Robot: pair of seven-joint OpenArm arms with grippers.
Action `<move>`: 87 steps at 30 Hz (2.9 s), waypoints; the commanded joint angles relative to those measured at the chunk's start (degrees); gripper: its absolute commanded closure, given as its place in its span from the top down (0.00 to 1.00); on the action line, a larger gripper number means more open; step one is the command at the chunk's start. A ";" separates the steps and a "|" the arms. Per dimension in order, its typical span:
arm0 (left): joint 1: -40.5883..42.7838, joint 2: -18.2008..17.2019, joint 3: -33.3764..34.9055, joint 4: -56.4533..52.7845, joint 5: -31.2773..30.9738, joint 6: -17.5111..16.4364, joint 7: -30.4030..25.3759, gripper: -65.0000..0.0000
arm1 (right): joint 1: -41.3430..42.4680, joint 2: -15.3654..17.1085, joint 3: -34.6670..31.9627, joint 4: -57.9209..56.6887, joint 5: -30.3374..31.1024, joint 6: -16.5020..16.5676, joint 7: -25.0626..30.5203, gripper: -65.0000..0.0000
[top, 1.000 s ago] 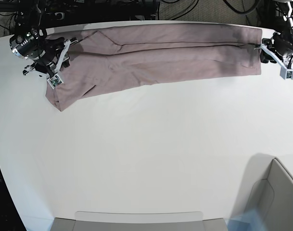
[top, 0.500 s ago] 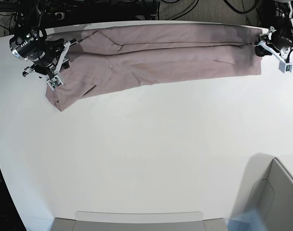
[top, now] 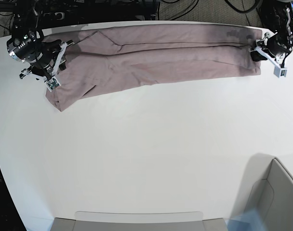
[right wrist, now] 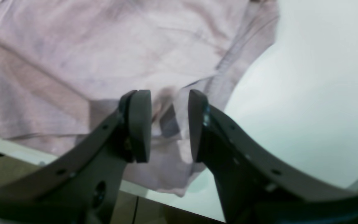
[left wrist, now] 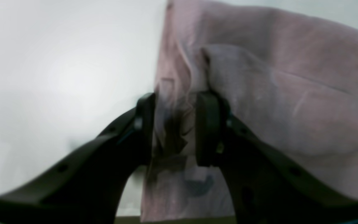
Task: Fold the T-shirt properly
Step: 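Lay the folded strip down and release with both grippers, then grasp the strip end near the left gripper and fold it inward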
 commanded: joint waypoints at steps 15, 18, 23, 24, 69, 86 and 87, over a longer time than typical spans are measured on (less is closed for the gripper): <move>-1.23 0.07 -8.07 -7.48 0.08 -8.01 3.01 0.00 | 0.90 0.25 0.81 0.85 0.17 0.25 0.49 0.32; -1.49 -0.02 -11.85 -7.48 0.08 -8.01 3.01 0.00 | 2.22 -1.59 0.81 0.85 0.17 0.25 0.49 0.32; -7.12 -2.48 -17.30 -6.95 0.08 -8.01 6.79 0.00 | 3.10 -3.17 0.81 0.94 0.17 0.25 0.49 0.32; -7.82 -2.74 -17.39 -6.34 -0.09 -8.01 8.02 0.00 | 3.19 -3.70 0.81 1.03 0.17 0.25 0.49 0.32; -10.90 30.84 2.57 25.14 0.26 -7.57 19.63 0.00 | 2.66 -4.58 0.72 1.11 0.17 0.25 0.40 0.32; -10.37 30.31 -1.39 25.84 -8.44 -7.66 21.65 0.19 | 2.75 -4.58 0.81 1.03 0.17 0.25 0.40 0.32; -9.93 30.31 -3.67 25.84 -8.36 -7.66 21.65 0.15 | 2.75 -4.58 0.81 1.11 0.26 0.25 0.40 0.32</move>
